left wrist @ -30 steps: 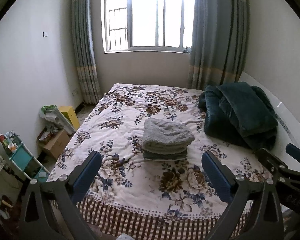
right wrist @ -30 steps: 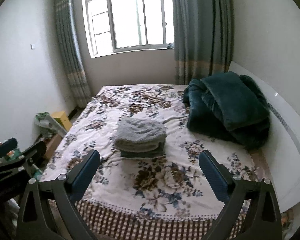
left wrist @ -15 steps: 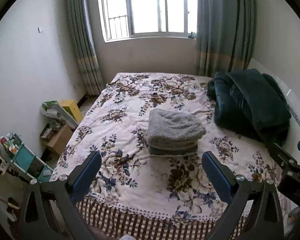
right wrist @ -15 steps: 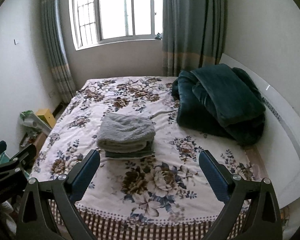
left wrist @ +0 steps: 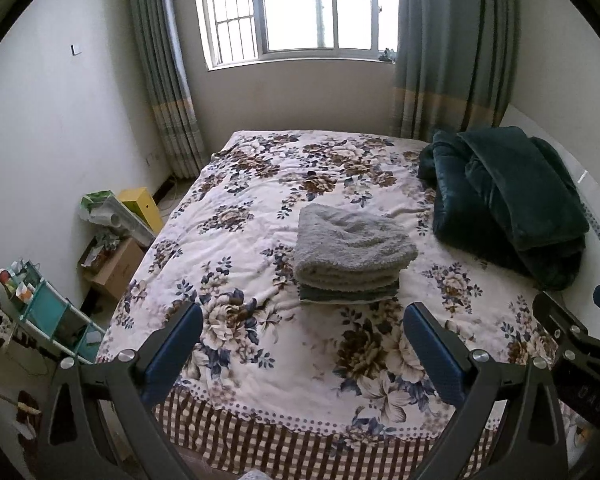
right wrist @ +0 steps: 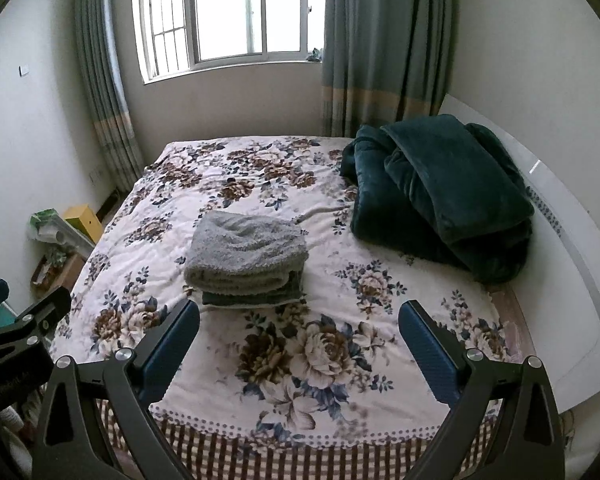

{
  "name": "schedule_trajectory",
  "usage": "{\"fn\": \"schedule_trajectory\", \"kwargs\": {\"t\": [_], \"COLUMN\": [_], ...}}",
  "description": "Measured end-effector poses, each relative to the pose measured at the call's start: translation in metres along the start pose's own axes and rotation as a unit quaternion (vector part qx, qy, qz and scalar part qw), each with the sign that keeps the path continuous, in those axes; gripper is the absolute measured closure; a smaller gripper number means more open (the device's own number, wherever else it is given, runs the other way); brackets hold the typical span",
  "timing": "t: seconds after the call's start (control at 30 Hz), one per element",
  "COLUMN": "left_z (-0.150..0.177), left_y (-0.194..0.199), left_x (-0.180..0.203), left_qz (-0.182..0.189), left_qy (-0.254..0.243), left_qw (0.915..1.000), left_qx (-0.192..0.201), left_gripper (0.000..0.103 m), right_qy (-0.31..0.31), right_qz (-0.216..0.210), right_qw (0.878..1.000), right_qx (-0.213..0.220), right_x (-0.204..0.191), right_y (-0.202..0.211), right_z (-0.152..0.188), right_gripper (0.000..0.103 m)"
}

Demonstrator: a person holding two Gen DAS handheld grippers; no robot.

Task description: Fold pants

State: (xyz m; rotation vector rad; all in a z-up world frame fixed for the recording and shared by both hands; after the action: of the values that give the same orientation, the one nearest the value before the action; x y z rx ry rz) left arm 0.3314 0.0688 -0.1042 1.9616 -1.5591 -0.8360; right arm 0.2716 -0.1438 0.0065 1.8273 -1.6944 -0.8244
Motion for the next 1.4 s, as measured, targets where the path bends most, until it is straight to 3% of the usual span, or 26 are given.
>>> {"fn": "schedule_trajectory", "kwargs": {"t": [0.77, 1.4], "left_z": [0.003, 0.001], "left_y": [-0.004, 0.001], "left_x": [-0.004, -0.006], "left_qz": [0.007, 0.006], "left_qy": [0.011, 0.012], "left_qw": [0.9999, 0.9999], "left_qx": [-0.007, 0.001], "left_gripper": [0.000, 0.000], "right_qy": [0.006, 0.002], "right_qz": [-0.023, -0.029], "right_qw": [1.000, 1.000], "right_qx": [-0.015, -0.010], "right_x": [-0.008, -0.002], "right_y": [-0.010, -0.007], "right_z": [0.023, 0.018], "right_gripper": [0.000, 0.000]}}
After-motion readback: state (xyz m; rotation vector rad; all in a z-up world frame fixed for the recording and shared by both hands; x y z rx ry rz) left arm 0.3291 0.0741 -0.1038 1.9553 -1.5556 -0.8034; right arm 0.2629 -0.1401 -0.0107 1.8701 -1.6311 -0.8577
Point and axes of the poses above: each gripper's, at about its wrist camera, not at the fingertips, and y roughly against the way its jaws point, x to its right, z to its underside, the point moved 3 cm from there along -y, roughly the way its jaws point, and after that the axes turned 7 degrees about -z, right-handed, at the moved point
